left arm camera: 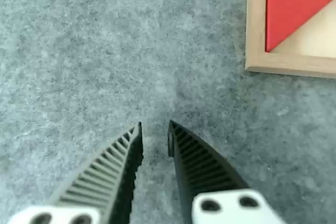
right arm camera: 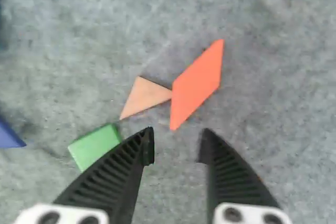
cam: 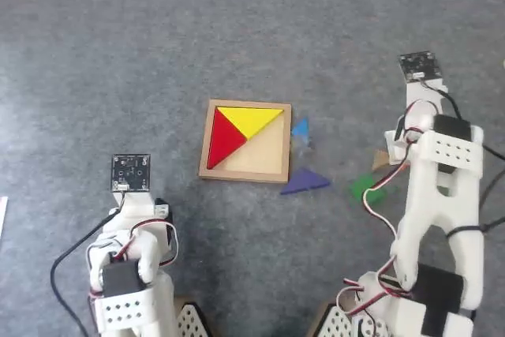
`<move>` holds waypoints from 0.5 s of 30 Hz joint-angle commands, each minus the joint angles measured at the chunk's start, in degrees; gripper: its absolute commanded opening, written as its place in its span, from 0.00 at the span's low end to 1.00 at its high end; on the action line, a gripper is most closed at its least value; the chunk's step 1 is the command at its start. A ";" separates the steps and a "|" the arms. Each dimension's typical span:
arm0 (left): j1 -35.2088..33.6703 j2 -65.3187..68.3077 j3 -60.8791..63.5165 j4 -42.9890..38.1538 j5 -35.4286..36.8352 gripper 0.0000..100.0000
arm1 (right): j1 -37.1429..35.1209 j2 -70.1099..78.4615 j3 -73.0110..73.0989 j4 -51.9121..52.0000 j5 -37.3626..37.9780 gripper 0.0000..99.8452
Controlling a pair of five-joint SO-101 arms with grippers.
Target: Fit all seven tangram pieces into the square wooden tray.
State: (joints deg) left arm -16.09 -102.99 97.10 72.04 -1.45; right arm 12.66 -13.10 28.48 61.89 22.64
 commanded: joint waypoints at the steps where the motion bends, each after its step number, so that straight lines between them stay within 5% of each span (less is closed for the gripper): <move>1: 0.18 -1.05 -0.66 0.18 0.00 0.08 | 1.10 3.12 -2.81 -1.45 -1.23 0.25; 8: 0.18 -1.05 -0.66 0.18 0.00 0.08 | 3.82 16.48 -5.19 -12.35 -4.57 0.26; 15: 0.18 -1.05 -0.66 0.18 0.00 0.08 | 0.92 28.09 -22.24 -4.18 -7.21 0.26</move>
State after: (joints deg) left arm -16.09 -102.99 97.10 72.04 -1.45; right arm 15.12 11.87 15.65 53.01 16.13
